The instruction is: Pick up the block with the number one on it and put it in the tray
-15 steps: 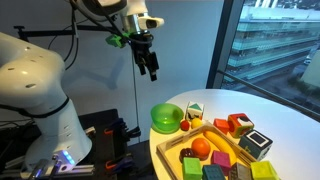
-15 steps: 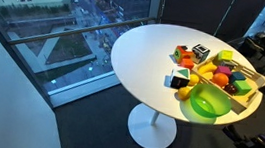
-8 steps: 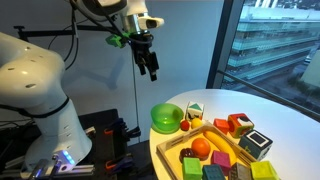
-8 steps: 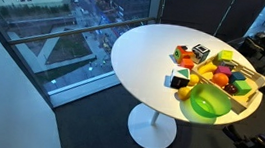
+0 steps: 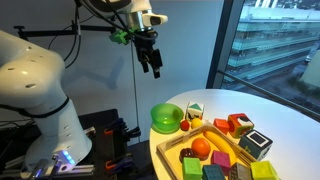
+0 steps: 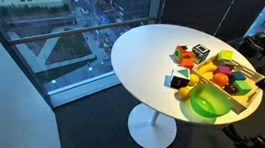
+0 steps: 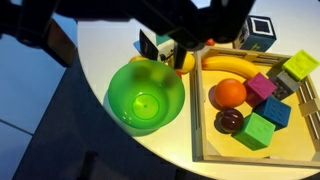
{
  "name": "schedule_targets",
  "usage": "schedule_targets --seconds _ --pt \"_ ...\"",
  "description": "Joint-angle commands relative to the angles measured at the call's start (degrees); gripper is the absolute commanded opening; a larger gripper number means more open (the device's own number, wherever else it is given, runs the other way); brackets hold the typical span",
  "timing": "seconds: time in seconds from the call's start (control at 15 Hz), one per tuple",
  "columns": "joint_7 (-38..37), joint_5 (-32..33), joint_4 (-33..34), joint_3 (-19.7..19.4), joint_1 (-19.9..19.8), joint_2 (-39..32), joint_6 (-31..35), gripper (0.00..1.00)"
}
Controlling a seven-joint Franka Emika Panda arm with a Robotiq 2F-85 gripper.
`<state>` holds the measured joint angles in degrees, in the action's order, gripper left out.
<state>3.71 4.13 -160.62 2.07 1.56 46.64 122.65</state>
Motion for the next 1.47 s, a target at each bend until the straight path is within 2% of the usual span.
schedule_targets --seconds 0.0,0.87,1.4 --pt "-1.1 0.2 2.0 -0.1 -0.3 -4.0 1.1 1.00" --pt "-2.9 -0.6 10.5 -1.1 -1.4 -21.3 9.5 1.00" --pt "-2.5 -0.1 17.6 -2.5 -2.3 -33.0 10.2 1.00"
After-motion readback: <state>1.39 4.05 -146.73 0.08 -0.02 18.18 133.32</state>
